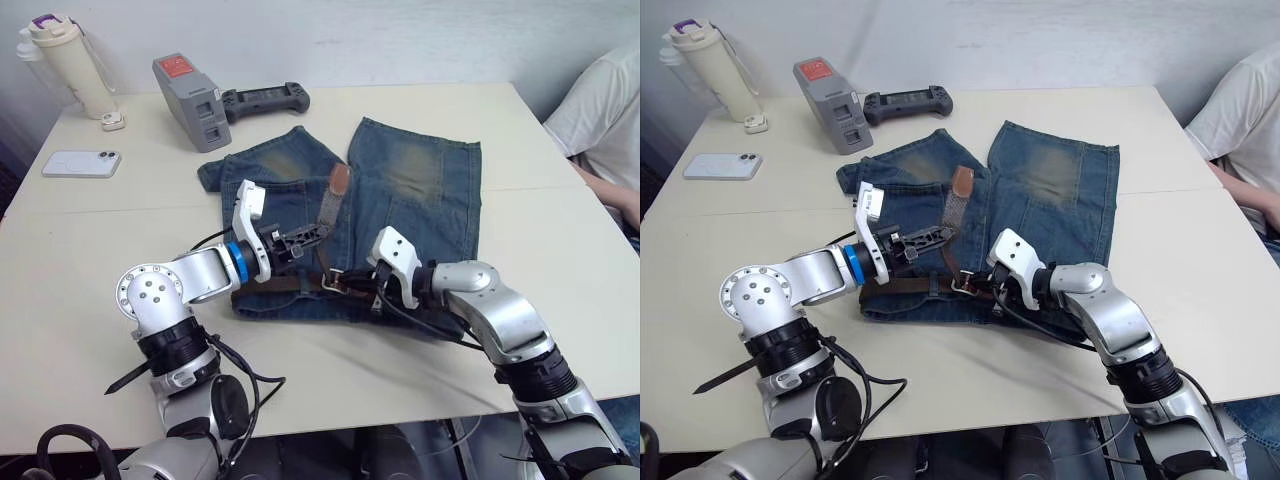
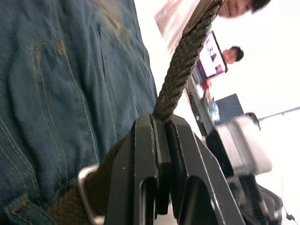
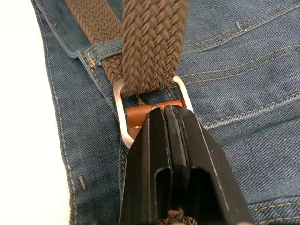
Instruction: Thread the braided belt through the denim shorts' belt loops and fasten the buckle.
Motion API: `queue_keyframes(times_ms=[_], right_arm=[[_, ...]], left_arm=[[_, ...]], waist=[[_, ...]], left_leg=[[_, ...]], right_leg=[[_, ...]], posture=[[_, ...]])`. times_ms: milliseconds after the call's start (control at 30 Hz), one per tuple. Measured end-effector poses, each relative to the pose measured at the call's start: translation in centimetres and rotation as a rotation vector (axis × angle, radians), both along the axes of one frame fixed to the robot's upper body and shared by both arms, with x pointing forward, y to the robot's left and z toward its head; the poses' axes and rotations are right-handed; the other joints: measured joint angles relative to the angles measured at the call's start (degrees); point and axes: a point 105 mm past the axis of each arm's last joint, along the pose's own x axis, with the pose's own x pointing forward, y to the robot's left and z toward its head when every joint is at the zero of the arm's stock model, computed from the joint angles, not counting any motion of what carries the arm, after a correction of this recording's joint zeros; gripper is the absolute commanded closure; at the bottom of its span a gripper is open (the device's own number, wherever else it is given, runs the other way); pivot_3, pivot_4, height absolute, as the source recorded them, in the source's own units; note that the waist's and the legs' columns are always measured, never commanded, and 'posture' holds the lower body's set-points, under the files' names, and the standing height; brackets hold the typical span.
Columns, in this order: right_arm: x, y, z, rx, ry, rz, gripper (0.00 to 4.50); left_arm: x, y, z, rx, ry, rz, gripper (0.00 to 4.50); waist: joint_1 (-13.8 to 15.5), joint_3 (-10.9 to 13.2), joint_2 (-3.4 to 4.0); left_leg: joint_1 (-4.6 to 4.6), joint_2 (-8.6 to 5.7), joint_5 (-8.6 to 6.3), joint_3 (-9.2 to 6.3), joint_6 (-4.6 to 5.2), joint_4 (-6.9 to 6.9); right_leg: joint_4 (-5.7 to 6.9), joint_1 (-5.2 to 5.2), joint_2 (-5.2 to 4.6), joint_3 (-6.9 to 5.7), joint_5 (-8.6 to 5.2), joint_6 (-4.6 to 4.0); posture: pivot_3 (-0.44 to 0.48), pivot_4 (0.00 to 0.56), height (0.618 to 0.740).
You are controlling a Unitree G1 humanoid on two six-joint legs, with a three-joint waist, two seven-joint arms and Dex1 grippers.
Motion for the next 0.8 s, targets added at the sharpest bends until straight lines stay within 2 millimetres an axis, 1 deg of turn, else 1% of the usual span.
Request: queue_keyframes(times_ms=[100,133,167,267,300,333,400,500,533,800], right_arm=[[0.1,-0.3,0.2,0.018,0.011,-0.016,4.46],[0.1,-0.5,0.6,0.040,0.018,-0.021,4.46],[0.1,-0.8,1.1,0.064,0.019,-0.026,4.46],[0.6,-2.6,4.2,0.169,-0.023,-0.074,4.46],[0.7,-3.3,4.8,0.178,-0.034,-0.089,4.46],[0.6,-3.8,4.9,0.171,-0.034,-0.095,4.46],[0.0,-4.2,4.0,0.135,-0.002,-0.079,4.46],[-1.2,-3.5,1.4,0.086,0.082,-0.025,4.46],[-1.4,-3.2,1.0,0.077,0.093,-0.014,4.46],[-1.6,-1.6,0.7,0.067,0.071,0.033,4.46]], left_arm=[[0.0,-0.1,-0.2,-0.008,0.019,-0.012,4.50],[0.0,-0.1,-0.3,-0.009,0.023,-0.013,4.50],[0.0,0.0,-0.3,-0.010,0.027,-0.012,4.50],[0.1,0.3,-0.4,0.000,0.029,0.001,4.50],[0.1,0.3,-0.3,-0.003,0.028,-0.001,4.50],[0.1,0.3,-0.3,-0.006,0.029,-0.001,4.50],[0.1,0.3,-0.3,-0.013,0.030,0.000,4.50],[0.2,0.3,-0.3,-0.019,0.036,0.006,4.50],[0.2,0.2,-0.3,-0.024,0.037,0.005,4.50],[0.2,0.3,-0.3,-0.033,0.040,0.013,4.50]], waist=[[0.15,0.00,0.00],[0.25,0.00,-0.01],[0.31,0.00,-0.01],[0.30,0.01,-0.01],[0.35,0.01,-0.01],[0.34,0.00,-0.01],[0.30,0.01,-0.01],[0.10,0.01,-0.01],[0.03,0.01,-0.01],[0.13,0.01,-0.01]], left_leg=[[-0.02,-0.01,0.00,-0.01,0.00,0.05],[-0.06,-0.01,0.00,-0.02,0.00,0.06],[-0.10,-0.02,0.00,-0.03,0.00,0.07],[-0.11,-0.02,0.00,-0.04,0.00,0.04],[-0.11,-0.01,0.00,-0.06,0.00,0.03],[-0.11,-0.01,0.00,-0.06,0.00,0.02],[-0.11,-0.02,0.00,-0.05,-0.01,-0.01],[-0.10,-0.02,0.00,-0.02,-0.01,-0.01],[-0.10,-0.02,0.00,-0.03,-0.01,0.00],[-0.11,-0.02,0.00,-0.05,-0.01,0.01]], right_leg=[[0.00,0.01,0.00,0.00,0.00,0.00],[-0.01,-0.01,-0.01,0.00,0.00,0.00],[-0.02,-0.02,-0.01,-0.01,0.00,0.00],[-0.06,-0.02,0.00,-0.03,0.00,0.00],[-0.07,-0.02,0.00,-0.05,0.01,-0.01],[-0.08,-0.02,0.00,-0.06,0.00,0.00],[-0.10,-0.02,0.00,-0.06,0.00,0.00],[-0.09,-0.02,0.00,-0.04,0.00,0.00],[-0.08,-0.02,0.00,-0.04,0.00,0.00],[-0.10,-0.03,0.00,-0.05,0.00,0.00]], posture=[[0.000,0.150,0.740],[0.000,0.150,0.740],[0.000,0.150,0.740],[0.000,0.150,0.740],[0.000,0.150,0.740],[0.000,0.150,0.740],[0.000,0.150,0.740],[0.000,0.150,0.740],[0.000,0.150,0.740],[0.000,0.150,0.740]])
